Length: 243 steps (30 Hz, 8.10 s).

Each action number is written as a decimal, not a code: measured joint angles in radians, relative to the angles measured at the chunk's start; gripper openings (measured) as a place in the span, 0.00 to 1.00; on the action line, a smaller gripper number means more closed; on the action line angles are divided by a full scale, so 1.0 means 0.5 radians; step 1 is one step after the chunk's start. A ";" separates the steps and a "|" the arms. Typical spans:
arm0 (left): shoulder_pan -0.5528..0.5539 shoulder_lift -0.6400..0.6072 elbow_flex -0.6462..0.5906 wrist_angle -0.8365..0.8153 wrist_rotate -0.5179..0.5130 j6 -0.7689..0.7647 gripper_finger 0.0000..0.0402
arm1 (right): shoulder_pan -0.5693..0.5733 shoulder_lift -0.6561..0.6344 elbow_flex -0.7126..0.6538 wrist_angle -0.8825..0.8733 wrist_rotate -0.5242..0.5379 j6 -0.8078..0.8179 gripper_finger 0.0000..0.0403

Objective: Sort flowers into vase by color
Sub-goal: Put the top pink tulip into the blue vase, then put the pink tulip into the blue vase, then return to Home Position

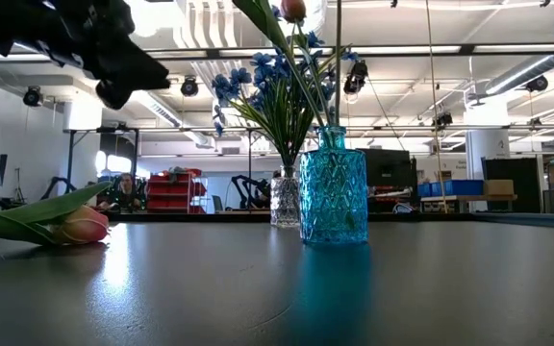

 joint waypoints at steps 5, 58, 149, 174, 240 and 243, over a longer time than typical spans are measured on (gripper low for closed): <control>-0.041 0.056 -0.008 -0.156 0.002 -0.194 0.23 | -0.008 0.026 -0.023 -0.041 0.015 -0.014 0.02; -1.048 1.612 0.816 -1.341 0.280 -2.019 0.57 | -0.039 -0.328 0.166 -1.949 0.341 0.522 0.55; -0.766 1.227 0.978 1.205 -0.178 1.133 0.00 | -0.030 0.405 0.857 -1.173 -0.292 0.314 0.40; -0.660 1.284 0.978 1.201 -0.105 1.001 0.16 | -0.071 0.387 0.854 -1.204 -0.166 0.185 0.04; -0.683 0.009 -0.151 1.127 -0.739 0.927 0.36 | 0.024 0.252 0.298 -1.120 0.265 0.336 0.45; -0.682 -0.007 -0.216 1.128 -0.739 0.923 0.29 | 0.023 0.125 0.296 -1.460 0.119 0.497 0.37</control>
